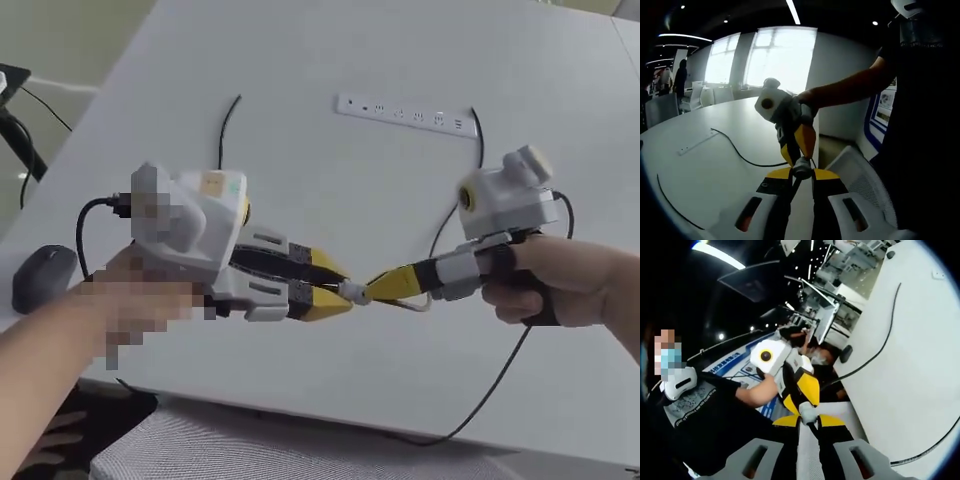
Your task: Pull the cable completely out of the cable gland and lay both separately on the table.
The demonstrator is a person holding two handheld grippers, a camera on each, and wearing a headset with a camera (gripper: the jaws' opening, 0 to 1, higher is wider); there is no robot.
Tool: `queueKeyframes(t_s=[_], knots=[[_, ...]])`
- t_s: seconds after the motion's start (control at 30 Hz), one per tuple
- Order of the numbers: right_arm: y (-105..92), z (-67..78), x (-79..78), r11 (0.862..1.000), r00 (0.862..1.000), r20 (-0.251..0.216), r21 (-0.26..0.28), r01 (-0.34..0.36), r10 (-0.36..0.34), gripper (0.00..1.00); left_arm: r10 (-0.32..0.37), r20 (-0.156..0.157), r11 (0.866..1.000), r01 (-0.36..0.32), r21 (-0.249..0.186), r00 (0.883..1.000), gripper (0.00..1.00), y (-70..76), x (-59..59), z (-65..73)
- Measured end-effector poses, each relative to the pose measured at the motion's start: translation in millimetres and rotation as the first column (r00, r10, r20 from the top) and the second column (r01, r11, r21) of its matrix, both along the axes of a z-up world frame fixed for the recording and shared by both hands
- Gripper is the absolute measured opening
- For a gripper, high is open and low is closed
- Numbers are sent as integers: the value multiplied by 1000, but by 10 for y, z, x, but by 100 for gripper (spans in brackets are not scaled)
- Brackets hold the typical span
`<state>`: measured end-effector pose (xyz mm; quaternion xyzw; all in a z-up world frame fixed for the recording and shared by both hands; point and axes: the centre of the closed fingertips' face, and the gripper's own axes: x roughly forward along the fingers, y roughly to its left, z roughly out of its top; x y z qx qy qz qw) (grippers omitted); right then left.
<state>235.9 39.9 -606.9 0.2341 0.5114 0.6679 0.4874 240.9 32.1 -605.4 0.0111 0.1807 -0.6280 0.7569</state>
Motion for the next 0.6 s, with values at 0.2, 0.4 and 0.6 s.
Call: queueKeyframes(t_s=[0.2,0.4,0.6], knots=[[-7,2,-39,1000,1000,-6,-6,-25,25,9,-6,3,1000,5,6,1000,15,-9,-26,-3],[-25,29,-75,999,994,95,1,-45,44,9,3,-17,1000,-3,1,1000,15,-19,-36,-2],[-25,16,-45,999,966,254,-6,-43,43,8,12,-30,1000,-12,-2,999,15,-12,-17,-4]])
